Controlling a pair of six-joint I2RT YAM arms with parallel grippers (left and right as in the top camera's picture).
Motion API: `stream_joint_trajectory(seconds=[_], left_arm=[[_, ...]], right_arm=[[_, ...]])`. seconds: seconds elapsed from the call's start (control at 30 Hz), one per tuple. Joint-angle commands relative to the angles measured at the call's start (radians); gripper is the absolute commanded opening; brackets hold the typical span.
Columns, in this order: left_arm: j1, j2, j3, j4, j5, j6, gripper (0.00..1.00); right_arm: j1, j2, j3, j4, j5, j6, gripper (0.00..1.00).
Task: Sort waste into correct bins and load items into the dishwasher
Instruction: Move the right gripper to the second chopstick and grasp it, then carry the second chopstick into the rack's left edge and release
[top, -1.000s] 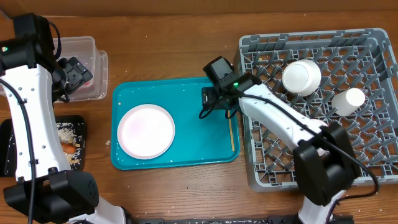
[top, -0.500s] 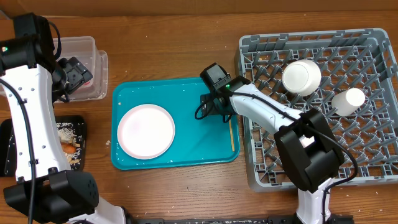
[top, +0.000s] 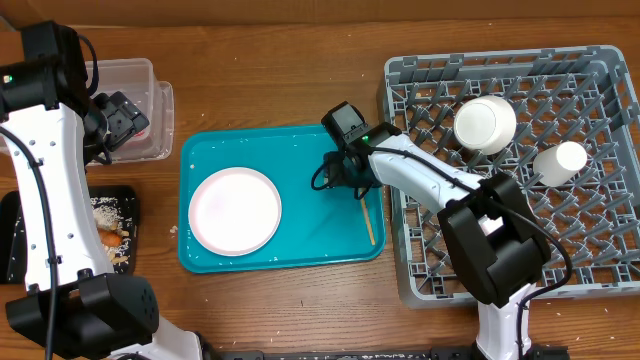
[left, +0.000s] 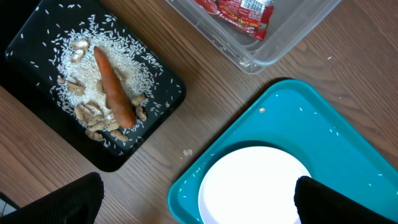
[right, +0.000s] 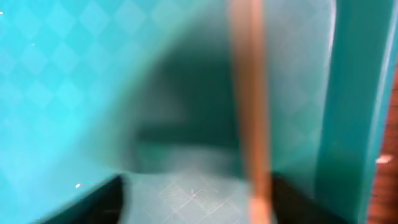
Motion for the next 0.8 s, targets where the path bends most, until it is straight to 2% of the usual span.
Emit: stream_joint_trajectory(seconds=[0.0,0.07,0.1,0.17,0.3,0.4,0.43,0.53,0.67,0.77], left_arm=[[0.0,-0.016,0.014,-0.002,-0.003,0.004,1.0],[0.0,-0.016,0.014,-0.002,-0.003,0.004,1.0],[0.0,-0.016,0.014,-0.002,-0.003,0.004,1.0],[0.0,-0.016,0.014,-0.002,-0.003,0.004,1.0],[0.0,-0.016,0.014,-0.002,-0.003,0.003,1.0],[0.0,-0.016,0.014,-0.002,-0.003,0.003,1.0],[0.0,-0.016,0.014,-0.002,-0.003,0.003,1.0],[0.0,-0.016,0.014,-0.002,-0.003,0.003,1.0],[0.0,-0.016,0.014,-0.002,-0.003,0.004,1.0],[0.0,-0.016,0.014,-0.002,-0.003,0.004,1.0]], right_arm=[[0.022,0.039,-0.007,-0.01,-0.045,0.015,0.38],[0.03,0.039,-0.003,-0.01,-0.04,0.015,0.24],[0.033,0.039,0.003,-0.015,-0.041,0.015,0.2],[0.032,0.039,0.031,-0.058,-0.041,0.015,0.04],[0.029,0.038,0.124,-0.159,-0.042,0.014,0.04],[0.028,0.012,0.257,-0.267,-0.042,0.013,0.04],[0.02,-0.026,0.35,-0.329,-0.041,-0.019,0.04],[-0.011,-0.097,0.478,-0.417,0.018,-0.073,0.04],[-0.089,-0.19,0.539,-0.481,0.157,-0.103,0.04],[-0.19,-0.235,0.539,-0.511,0.163,-0.17,0.04]])
